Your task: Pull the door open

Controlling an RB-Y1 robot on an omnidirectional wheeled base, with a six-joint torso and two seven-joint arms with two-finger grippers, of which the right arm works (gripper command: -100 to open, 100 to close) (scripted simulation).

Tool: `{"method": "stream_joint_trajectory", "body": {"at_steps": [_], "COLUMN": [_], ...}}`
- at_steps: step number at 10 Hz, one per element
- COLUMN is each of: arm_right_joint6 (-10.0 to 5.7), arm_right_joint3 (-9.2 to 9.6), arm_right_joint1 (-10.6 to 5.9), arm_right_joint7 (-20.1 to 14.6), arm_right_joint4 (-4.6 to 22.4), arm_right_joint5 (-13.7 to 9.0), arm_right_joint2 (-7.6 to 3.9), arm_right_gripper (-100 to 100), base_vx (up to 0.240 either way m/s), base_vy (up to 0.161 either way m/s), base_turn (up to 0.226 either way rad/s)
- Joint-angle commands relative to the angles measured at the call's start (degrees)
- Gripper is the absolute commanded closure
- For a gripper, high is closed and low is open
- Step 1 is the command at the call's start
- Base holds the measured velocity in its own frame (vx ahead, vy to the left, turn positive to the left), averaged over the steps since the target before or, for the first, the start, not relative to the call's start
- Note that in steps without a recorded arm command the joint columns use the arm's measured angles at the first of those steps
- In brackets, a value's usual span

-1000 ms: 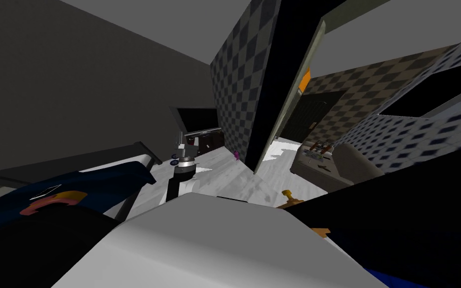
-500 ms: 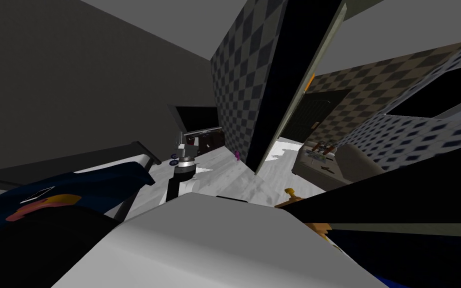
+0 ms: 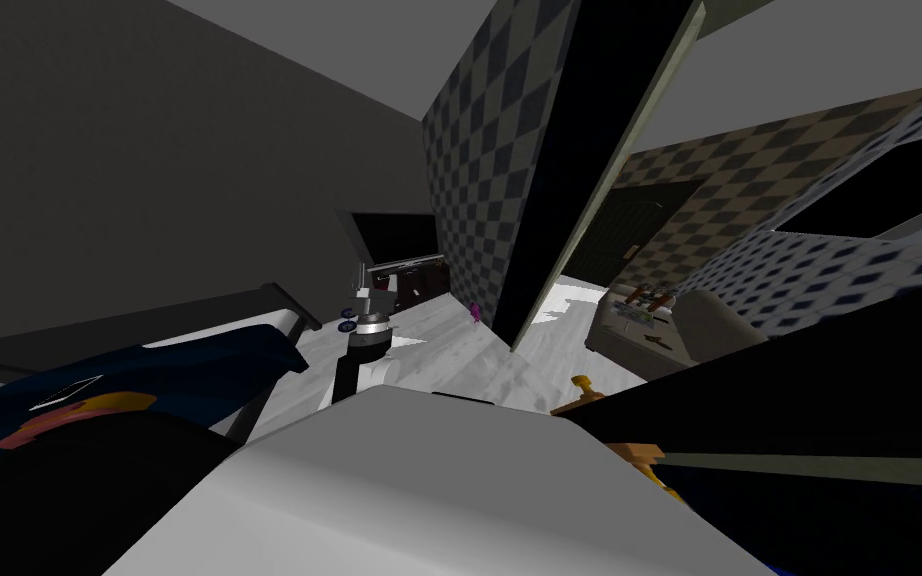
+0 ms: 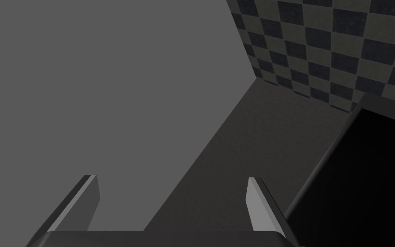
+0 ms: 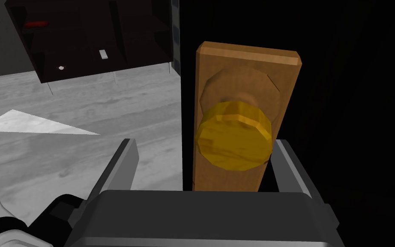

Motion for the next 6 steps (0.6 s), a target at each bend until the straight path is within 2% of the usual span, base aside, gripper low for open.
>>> {"method": "stream_joint_trajectory", "body": {"at_steps": [1, 6], "arm_right_joint6": [1.54, 1.74], "arm_right_joint3": [1.51, 1.52], "arm_right_joint1": [1.11, 1.09], "arm_right_joint7": [0.57, 0.58], "arm_right_joint4": [-1.91, -1.93], "arm_right_joint5": [1.06, 1.16], "arm_right_joint2": [0.80, 0.78], "arm_right_gripper": [100, 100], "base_vx": [-0.006, 0.006], "base_vy": [0.002, 0.002], "base_turn": [-0.008, 0.000]}}
